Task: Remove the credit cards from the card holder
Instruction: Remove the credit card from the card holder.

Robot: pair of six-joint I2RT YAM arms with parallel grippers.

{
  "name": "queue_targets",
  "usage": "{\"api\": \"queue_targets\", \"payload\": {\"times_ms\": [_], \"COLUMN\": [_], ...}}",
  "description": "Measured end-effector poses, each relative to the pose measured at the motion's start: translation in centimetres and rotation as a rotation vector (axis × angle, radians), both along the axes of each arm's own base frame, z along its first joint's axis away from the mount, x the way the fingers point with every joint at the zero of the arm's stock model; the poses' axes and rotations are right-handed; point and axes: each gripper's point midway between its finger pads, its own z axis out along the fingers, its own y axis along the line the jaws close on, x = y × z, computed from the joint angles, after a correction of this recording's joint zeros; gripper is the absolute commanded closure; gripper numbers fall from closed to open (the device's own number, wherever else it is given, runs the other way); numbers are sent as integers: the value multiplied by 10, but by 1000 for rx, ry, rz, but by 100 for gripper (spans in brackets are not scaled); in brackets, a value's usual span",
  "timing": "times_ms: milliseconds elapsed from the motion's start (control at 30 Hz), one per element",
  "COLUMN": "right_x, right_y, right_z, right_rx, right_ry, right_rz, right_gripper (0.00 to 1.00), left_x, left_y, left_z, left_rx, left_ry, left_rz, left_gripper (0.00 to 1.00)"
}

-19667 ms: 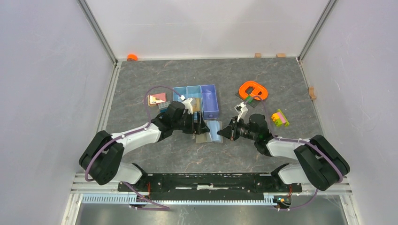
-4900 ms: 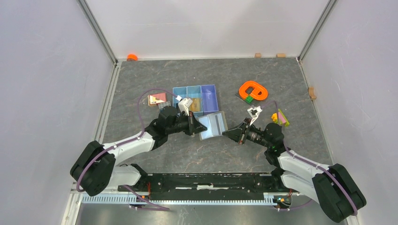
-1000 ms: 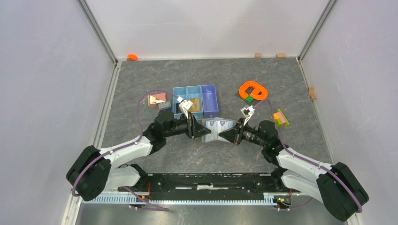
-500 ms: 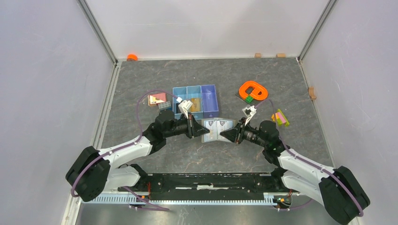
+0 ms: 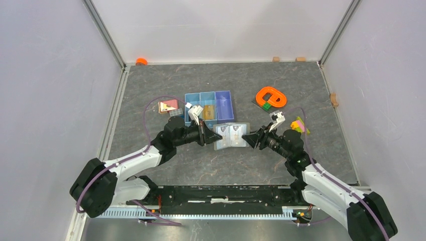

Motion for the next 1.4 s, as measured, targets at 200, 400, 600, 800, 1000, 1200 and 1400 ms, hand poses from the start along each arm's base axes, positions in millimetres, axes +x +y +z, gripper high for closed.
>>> {"api": "queue_targets", "payload": {"times_ms": [200, 400, 600, 800, 1000, 1200, 1400], "right_x": [5, 1, -16, -31, -42, -46, -46], "right_y": [-14, -18, 3, 27, 38, 40, 40], "right_z": [5, 33, 43, 22, 21, 28, 26], "right_rx": [-21, 14, 80, 128, 184, 210, 207], "right_ry": [-29, -151, -203, -73, -12, -21, -6], "right_rz": [-74, -75, 79, 248, 340, 370, 367], "right_gripper": [34, 39, 49, 56, 57, 51, 49], "left_x": [7, 10, 10, 4, -3, -7, -10], "left_y": [8, 12, 12, 7, 0, -5, -10], "left_z": [-9, -14, -14, -6, 7, 13, 18], "left_rx": [31, 50, 49, 4, -55, -93, -125], "left_ry": [28, 43, 51, 49, 47, 48, 51], "left_rz": [46, 73, 73, 36, -19, -60, -95], "left_gripper": [98, 98, 98, 98, 98, 98, 98]}}
